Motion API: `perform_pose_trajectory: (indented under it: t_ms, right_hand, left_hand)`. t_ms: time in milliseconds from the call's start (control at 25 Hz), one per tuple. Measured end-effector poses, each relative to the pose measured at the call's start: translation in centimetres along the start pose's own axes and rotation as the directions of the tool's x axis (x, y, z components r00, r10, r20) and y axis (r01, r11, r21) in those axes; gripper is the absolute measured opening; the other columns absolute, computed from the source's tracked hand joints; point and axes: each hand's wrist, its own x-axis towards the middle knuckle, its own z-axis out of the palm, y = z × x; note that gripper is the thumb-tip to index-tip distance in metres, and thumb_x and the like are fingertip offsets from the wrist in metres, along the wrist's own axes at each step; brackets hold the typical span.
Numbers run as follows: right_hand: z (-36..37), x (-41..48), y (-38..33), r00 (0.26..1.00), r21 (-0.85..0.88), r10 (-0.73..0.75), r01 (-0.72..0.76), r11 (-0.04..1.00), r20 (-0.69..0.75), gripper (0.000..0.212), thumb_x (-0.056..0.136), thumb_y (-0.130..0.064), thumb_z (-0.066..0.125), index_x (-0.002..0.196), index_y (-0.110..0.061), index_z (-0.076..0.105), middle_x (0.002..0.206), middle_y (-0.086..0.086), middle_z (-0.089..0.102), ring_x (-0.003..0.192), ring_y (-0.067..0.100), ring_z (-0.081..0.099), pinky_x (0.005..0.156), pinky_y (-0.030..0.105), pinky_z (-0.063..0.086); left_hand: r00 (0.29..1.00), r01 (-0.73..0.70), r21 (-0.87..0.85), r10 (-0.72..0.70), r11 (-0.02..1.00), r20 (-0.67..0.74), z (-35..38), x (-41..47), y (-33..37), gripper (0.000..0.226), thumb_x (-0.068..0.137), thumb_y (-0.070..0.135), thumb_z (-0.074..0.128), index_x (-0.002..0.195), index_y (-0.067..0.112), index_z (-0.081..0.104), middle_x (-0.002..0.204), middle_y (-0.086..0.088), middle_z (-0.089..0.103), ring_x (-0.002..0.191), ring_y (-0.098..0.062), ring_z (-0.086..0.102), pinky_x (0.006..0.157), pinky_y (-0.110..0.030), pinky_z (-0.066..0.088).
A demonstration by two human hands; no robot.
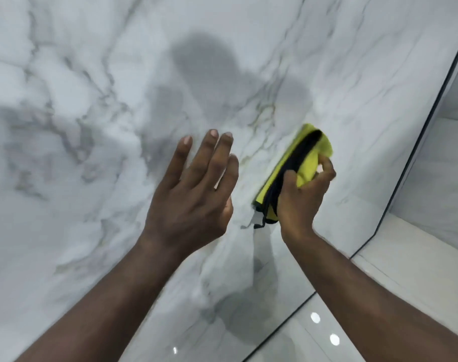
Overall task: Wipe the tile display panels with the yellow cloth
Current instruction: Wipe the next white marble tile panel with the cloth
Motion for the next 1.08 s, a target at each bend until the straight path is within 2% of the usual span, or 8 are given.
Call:
perform_pose_trajectory:
  t_ms: [80,200,360,480,640,760,880,1080]
  right_hand:
    - [-0.5,0.1,2.2,0.985,0.017,0.168,-0.167,0.986,-0.031,0.060,0.080,-0.035,0.059,0.135,-0.042,0.037,0.132,0.004,0.056,0.116,0.027,0.061,0.097,0.047,0.054]
    - [-1.9,0.5,5.5,0.990,-0.020,0.137,-0.137,0.990,0.041,0.060,0.084,-0.026,0.066,0.129,-0.049,0.035,0.124,0.007,0.061,0.099,0.023,0.067,0.079,0.036,0.057]
    - [-3.8,0.7,12.2,0.855,-0.069,0.512,-0.517,0.853,-0.081,0.064,0.088,-0.026,0.070,0.142,-0.030,0.034,0.121,0.009,0.067,0.089,0.022,0.069,0.080,0.038,0.058]
    - [-4.9,-1.8,15.4,0.908,-0.183,0.416,-0.403,0.897,0.038,0.065,0.087,-0.008,0.072,0.137,-0.025,0.035,0.107,0.004,0.067,0.081,0.016,0.069,0.068,0.026,0.055]
    - [-5.2,-1.4,18.1,0.750,-0.189,0.661,-0.655,0.732,-0.035,0.065,0.091,-0.015,0.070,0.140,-0.025,0.029,0.117,0.011,0.062,0.090,0.021,0.067,0.072,0.031,0.051]
    - [-5.6,-1.4,19.3,0.794,-0.319,0.605,-0.558,0.766,0.063,0.061,0.089,-0.013,0.069,0.134,-0.024,0.029,0.104,0.011,0.063,0.080,0.023,0.065,0.069,0.034,0.050]
    - [-6.4,-0.6,19.8,0.687,-0.310,0.726,-0.685,0.660,0.027,0.062,0.093,-0.016,0.070,0.139,-0.022,0.029,0.111,0.009,0.059,0.083,0.014,0.059,0.079,0.036,0.047]
    - [-6.8,-0.4,20.6,0.710,-0.335,0.703,-0.650,0.681,0.051,0.065,0.089,-0.017,0.074,0.135,-0.025,0.029,0.107,0.008,0.062,0.081,0.020,0.062,0.077,0.036,0.050]
  left_hand:
    - [0.999,-0.020,-0.001,0.020,1.000,0.036,1.0,0.5,1.5,0.054,0.097,0.022,0.061,0.146,0.001,0.061,0.169,-0.021,0.042,0.160,-0.038,0.035,0.135,-0.056,0.017]
    - [0.996,-0.081,0.056,0.078,0.995,0.048,2.2,0.6,3.1,0.064,0.099,0.027,0.060,0.155,-0.001,0.053,0.170,-0.018,0.040,0.159,-0.035,0.038,0.133,-0.052,0.022]
    - [0.951,-0.310,0.136,0.306,0.941,0.055,2.6,0.0,3.3,0.073,0.099,0.035,0.064,0.159,-0.004,0.048,0.168,-0.018,0.044,0.154,-0.032,0.044,0.131,-0.045,0.031]
    - [0.902,-0.425,0.099,0.413,0.900,0.123,3.0,-0.1,3.3,0.074,0.100,0.031,0.068,0.158,-0.009,0.045,0.166,-0.022,0.046,0.153,-0.035,0.046,0.127,-0.046,0.038]
    - [0.893,-0.435,0.095,0.416,0.895,0.172,3.2,-0.2,3.4,0.065,0.103,0.028,0.066,0.155,-0.008,0.051,0.163,-0.024,0.049,0.152,-0.035,0.048,0.124,-0.046,0.043]
    - [0.891,-0.443,0.122,0.422,0.888,0.165,3.3,-0.1,3.4,0.062,0.104,0.026,0.063,0.154,-0.008,0.052,0.162,-0.023,0.050,0.150,-0.034,0.050,0.122,-0.046,0.045]
    - [0.892,-0.443,0.114,0.423,0.889,0.161,3.2,0.0,3.5,0.062,0.105,0.026,0.062,0.156,-0.008,0.050,0.161,-0.022,0.051,0.150,-0.034,0.050,0.122,-0.046,0.044]
    - [0.891,-0.447,0.137,0.427,0.884,0.151,3.3,-0.1,3.2,0.063,0.104,0.026,0.065,0.155,-0.009,0.050,0.160,-0.023,0.052,0.149,-0.035,0.052,0.121,-0.046,0.046]
